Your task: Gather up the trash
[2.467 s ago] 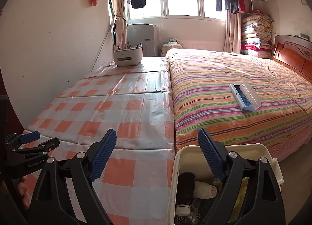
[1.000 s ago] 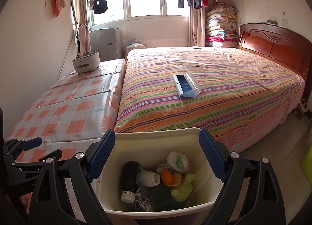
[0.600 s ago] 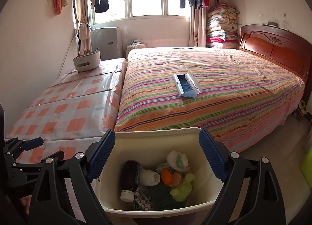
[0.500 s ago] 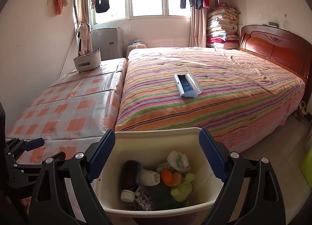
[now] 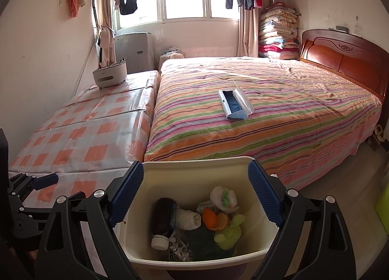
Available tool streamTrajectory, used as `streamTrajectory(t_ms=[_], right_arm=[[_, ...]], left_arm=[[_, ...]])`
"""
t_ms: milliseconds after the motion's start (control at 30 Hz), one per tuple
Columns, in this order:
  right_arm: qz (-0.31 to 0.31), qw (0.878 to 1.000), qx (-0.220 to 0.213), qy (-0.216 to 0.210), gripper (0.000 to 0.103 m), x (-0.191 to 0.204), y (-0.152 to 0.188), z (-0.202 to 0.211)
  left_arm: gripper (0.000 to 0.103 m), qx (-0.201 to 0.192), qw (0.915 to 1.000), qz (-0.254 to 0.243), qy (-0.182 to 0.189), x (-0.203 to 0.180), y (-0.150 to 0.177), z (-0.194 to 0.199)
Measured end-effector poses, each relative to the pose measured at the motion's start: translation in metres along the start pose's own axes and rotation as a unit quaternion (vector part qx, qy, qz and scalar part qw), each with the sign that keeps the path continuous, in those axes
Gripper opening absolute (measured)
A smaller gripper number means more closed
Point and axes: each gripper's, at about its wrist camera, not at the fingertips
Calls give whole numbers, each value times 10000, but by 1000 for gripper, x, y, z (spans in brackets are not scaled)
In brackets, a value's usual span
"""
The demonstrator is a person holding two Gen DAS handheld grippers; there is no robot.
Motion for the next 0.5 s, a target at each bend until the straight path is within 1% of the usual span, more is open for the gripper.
streamTrajectory(t_ms=[267,400,500], right_arm=[[13,10000,11,-14,86,0,0,0],[15,10000,13,-21,86,0,0,0],[19,10000,10,-16,86,0,0,0]], left_arm=[[71,31,10000,-78,-43,-4,0,-4],[71,157,9999,-23,12,-1,0,-8],[71,254,9996,32,144,1,1,-11]])
Point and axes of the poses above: each gripper's, at about its wrist camera, not at the fingertips, and z roughly against the way its jaws point, x to its left, y to its underside, and after that the axes turned 10 degrees about y, right-handed
